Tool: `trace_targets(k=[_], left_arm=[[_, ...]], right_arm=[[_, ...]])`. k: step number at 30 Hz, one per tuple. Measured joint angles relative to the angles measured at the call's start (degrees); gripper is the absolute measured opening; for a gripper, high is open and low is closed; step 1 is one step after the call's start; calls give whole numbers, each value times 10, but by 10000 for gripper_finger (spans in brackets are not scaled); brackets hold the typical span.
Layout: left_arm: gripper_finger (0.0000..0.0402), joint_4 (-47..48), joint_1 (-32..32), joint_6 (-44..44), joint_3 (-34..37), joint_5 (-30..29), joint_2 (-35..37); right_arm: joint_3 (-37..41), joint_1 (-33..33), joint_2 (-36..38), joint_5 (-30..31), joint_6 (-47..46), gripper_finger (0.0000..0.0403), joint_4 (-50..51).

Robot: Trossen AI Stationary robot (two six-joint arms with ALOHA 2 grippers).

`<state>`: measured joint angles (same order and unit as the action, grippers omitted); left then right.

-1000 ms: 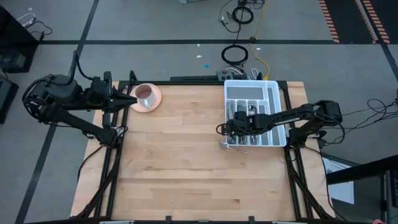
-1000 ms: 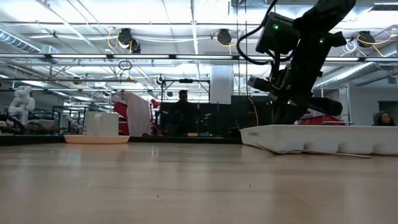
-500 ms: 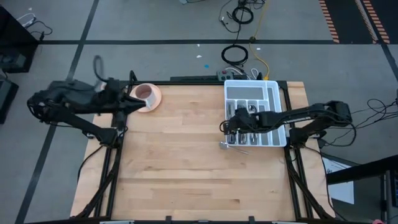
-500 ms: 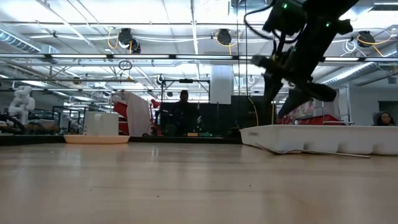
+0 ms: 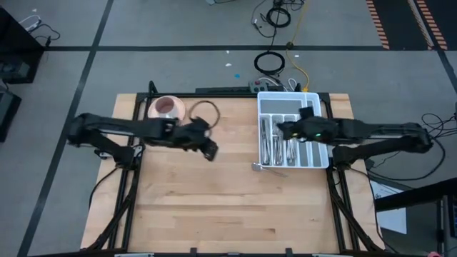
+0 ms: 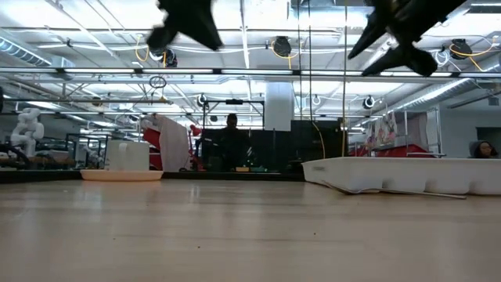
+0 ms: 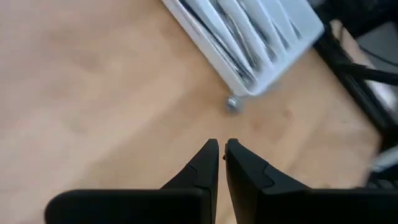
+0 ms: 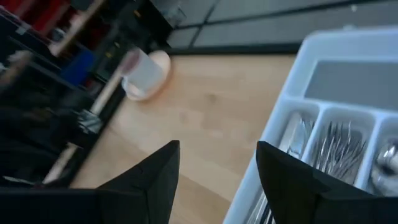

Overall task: Sort silverware
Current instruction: Put the silver spoon into the white cutlery tray

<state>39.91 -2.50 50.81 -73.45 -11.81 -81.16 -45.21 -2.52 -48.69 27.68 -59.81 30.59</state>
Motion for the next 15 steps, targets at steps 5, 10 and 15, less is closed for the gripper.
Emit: trace_targets(k=[5, 10, 15], left_arm=[[34, -149, 43, 42, 32, 133, -93], [48, -292, 72, 120, 31, 235, -183], [88, -369, 85, 197, 31, 301, -259]], right_arm=[[0, 0, 74, 9, 44, 205, 31], [0, 0, 120, 9, 53, 215, 83], [0, 0, 144, 8, 69, 227, 108]])
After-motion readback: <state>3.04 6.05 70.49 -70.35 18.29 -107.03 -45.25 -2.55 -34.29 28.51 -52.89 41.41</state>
